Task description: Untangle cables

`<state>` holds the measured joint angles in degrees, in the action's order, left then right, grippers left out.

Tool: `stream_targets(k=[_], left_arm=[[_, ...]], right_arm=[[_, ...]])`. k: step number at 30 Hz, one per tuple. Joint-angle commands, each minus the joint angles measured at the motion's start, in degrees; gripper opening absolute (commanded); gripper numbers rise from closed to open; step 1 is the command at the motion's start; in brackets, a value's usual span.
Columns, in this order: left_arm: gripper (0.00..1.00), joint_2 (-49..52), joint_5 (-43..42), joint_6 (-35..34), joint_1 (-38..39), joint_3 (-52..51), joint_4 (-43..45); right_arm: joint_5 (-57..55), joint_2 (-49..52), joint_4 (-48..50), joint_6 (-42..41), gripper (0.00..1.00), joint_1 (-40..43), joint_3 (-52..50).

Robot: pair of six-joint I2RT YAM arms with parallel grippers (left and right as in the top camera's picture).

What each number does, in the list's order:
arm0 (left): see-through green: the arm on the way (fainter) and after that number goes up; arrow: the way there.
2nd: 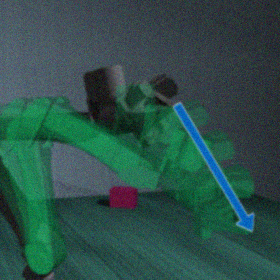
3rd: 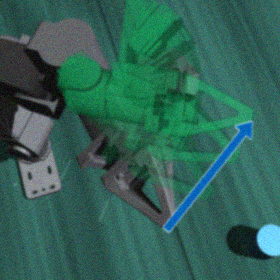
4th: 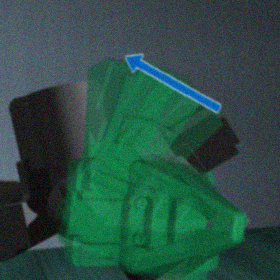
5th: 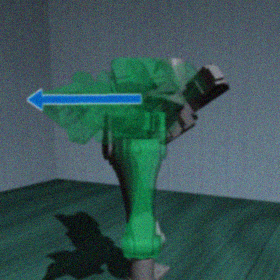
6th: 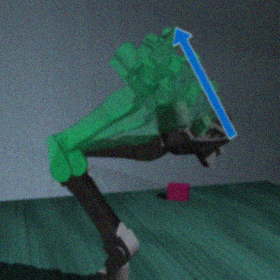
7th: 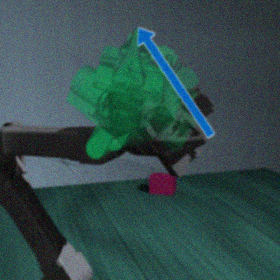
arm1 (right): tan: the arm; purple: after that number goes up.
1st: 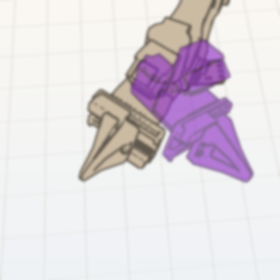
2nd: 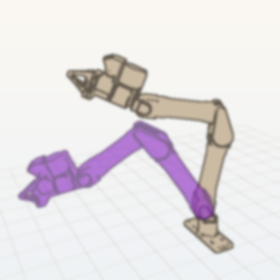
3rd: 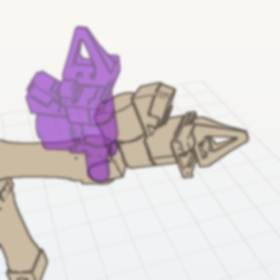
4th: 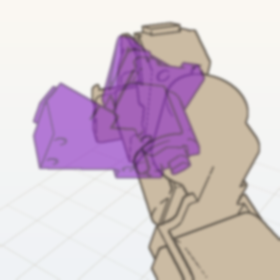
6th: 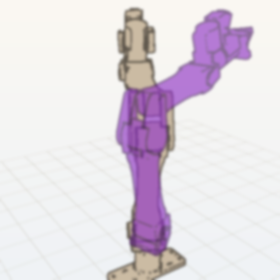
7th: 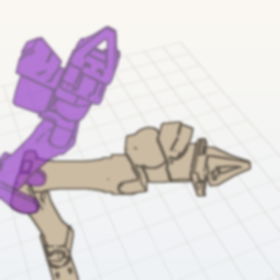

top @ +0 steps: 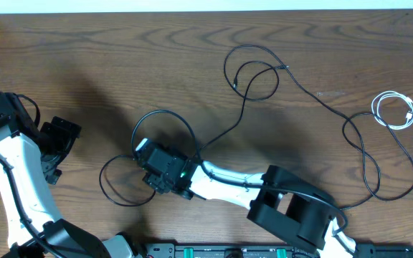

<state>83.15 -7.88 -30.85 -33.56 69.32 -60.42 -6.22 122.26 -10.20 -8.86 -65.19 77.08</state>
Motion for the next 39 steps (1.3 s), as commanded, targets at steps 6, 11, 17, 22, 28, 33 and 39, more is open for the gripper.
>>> stream_targets(k=[6, 11, 17, 22, 28, 33, 39], left_arm=[[0.98, -0.3, -0.5, 0.2, -0.2, 0.5, -0.3], [0.98, -0.3, -0.5, 0.2, -0.2, 0.5, -0.3], [0.98, -0.3, -0.5, 0.2, -0.2, 0.5, -0.3], [0.98, -0.3, -0.5, 0.2, -0.2, 0.5, -0.3], [0.98, -0.3, -0.5, 0.2, -0.2, 0.5, -0.3], [0.98, -0.3, -0.5, 0.2, -0.2, 0.5, -0.3], [0.98, -0.3, -0.5, 0.2, -0.2, 0.5, -0.3]], right_arm=[[-5.9, 3.2, -3.1, -1.8, 0.41, -1.2, 0.1], [-11.1, 3.2, -9.2, 0.5, 0.01, 0.0, 0.1], [-12.6, 2.3, -18.6, 0.9, 0.01, 3.8, 0.5], [-15.7, -1.5, -26.5, 0.8, 0.01, 7.6, 2.6], [-22.2, -9.2, -32.9, 0.8, 0.01, 13.9, 4.0], [-23.8, -13.6, -39.1, 0.4, 0.01, 21.0, 4.0], [-21.4, -13.9, -45.3, -1.9, 0.01, 30.1, 3.7]])
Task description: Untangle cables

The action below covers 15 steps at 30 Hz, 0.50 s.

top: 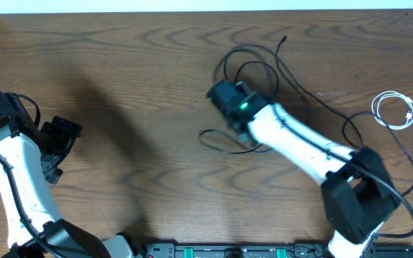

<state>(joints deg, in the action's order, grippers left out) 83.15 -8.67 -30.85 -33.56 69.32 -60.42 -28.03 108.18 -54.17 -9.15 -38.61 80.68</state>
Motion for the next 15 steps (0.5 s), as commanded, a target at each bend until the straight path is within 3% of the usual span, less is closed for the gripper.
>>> stream_targets(k=[1, 12, 13, 14, 15], left_arm=[[0.98, -0.3, 0.3, 0.2, -0.2, 0.5, -0.3], [0.98, -0.3, 0.3, 0.2, -0.2, 0.5, -0.3], [0.98, -0.3, 0.3, 0.2, -0.2, 0.5, -0.3], [0.98, -0.3, 0.3, 0.2, -0.2, 0.5, -0.3], [0.98, -0.3, 0.3, 0.2, -0.2, 0.5, -0.3]], right_arm=[[1.7, 0.2, -2.0, -1.6, 0.01, 4.9, 0.0], [3.6, 0.2, -6.0, -8.1, 0.02, 22.7, -0.1], [3.6, 0.2, -6.2, -8.2, 0.11, 24.5, -0.1], [3.7, 0.2, -6.3, -8.2, 0.30, 25.8, -0.1], [3.7, 0.2, -6.3, -8.2, 0.76, 27.1, -0.1]])
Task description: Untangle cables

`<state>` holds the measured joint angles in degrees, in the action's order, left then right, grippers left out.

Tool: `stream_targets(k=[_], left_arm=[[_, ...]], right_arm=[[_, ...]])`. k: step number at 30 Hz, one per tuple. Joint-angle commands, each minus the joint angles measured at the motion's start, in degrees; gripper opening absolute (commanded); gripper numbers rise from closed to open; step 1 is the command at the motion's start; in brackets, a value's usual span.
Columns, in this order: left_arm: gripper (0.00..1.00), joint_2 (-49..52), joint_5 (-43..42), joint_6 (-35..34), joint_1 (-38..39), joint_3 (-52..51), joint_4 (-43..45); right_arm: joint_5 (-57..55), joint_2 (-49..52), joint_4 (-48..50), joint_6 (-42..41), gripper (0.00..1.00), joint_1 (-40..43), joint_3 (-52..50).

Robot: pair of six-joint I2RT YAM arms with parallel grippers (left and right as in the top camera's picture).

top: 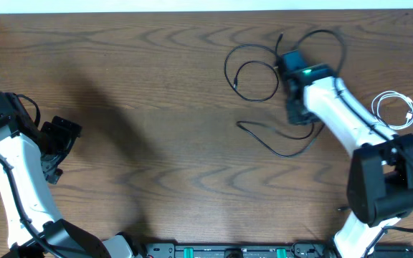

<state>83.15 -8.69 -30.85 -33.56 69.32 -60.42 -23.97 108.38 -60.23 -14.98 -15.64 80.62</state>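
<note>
A long black cable lies in loose curves on the wooden table. One small loop sits at centre back, an arc rises behind it toward the far right, and a free tail trails down to the table's middle. My right gripper is at the back right, right beside that loop, and appears shut on the black cable where the strands meet. A coiled white cable rests apart at the right edge. My left gripper hovers at the far left with its jaws apart, holding nothing.
The right arm stretches from the front right diagonally to the back. The left arm runs along the left edge. A pale strip borders the table's back edge.
My right gripper has shifted from centre back to the right and a little farther back. The black cable came with it, its tail now trailing below. The left arm is where it was.
First my right gripper was low at the front centre-left, over the cable's loops there. Then it was at centre back with those loops gone from the front left. Now it is at the back right, with the cable gathered on the right half.
</note>
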Motion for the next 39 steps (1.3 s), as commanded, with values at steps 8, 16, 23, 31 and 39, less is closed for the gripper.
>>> stream_targets(k=[8, 16, 23, 31, 39], left_arm=[[0.98, -0.3, 0.3, 0.2, -0.2, 0.5, -0.3], [0.98, -0.3, 0.3, 0.2, -0.2, 0.5, -0.3], [0.98, -0.3, 0.3, 0.2, -0.2, 0.5, -0.3], [0.98, -0.3, 0.3, 0.2, -0.2, 0.5, -0.3], [0.98, -0.3, 0.3, 0.2, -0.2, 0.5, -0.3]], right_arm=[[3.8, 0.0, -0.2, -2.3, 0.99, 11.7, -0.1], [3.8, 0.0, -0.2, -2.3, 0.99, 12.7, -0.1], [4.0, 0.0, -0.2, -2.3, 0.99, 12.6, -0.1], [4.2, 0.0, -0.2, -2.3, 0.99, 12.6, -0.1], [4.2, 0.0, -0.2, -2.3, 0.99, 12.6, -0.1]])
